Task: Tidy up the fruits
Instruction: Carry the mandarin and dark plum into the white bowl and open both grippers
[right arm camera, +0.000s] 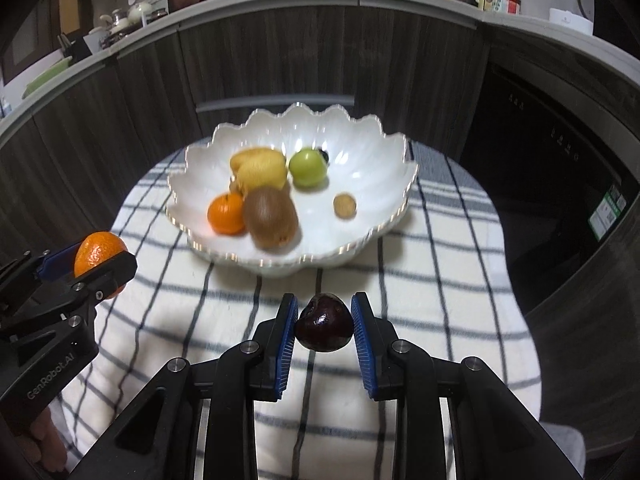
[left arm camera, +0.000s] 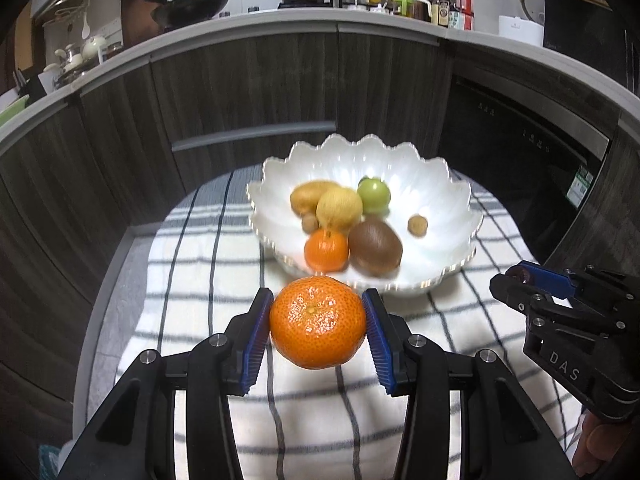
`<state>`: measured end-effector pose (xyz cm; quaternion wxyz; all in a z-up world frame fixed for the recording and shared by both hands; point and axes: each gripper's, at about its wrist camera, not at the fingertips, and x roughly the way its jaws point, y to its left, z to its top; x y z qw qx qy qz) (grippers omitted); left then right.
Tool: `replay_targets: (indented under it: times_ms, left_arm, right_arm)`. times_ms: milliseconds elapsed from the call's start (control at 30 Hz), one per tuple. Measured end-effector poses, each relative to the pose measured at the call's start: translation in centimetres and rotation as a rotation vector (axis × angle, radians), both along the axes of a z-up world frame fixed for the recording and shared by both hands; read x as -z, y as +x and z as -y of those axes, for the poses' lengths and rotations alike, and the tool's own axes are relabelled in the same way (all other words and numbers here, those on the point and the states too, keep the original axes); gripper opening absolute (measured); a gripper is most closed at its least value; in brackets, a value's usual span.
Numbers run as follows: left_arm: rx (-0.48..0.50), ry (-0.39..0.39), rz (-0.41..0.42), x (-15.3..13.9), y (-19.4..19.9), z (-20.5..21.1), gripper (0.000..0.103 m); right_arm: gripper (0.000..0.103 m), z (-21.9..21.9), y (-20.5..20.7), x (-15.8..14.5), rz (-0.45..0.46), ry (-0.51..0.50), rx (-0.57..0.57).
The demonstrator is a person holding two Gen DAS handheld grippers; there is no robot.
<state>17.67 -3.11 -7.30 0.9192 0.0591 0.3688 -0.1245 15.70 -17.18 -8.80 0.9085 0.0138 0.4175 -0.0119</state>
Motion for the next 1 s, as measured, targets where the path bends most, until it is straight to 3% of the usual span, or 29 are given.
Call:
replay_targets:
  times_ms: [467, 1000]
  left_arm:
    - [-0.002, -0.025, 0.063, -3.7, 5.5, 1.1, 0.045]
    - [-0.011, -0.033, 0.021, -2.2, 12.5, 2.3, 0.045]
  right_arm:
    - [0.029, 1.2, 4.6, -4.1, 0.087, 0.011, 0.003]
    - [0.029, 2.9, 11.7, -4.2, 0.090, 0.010, 0.033]
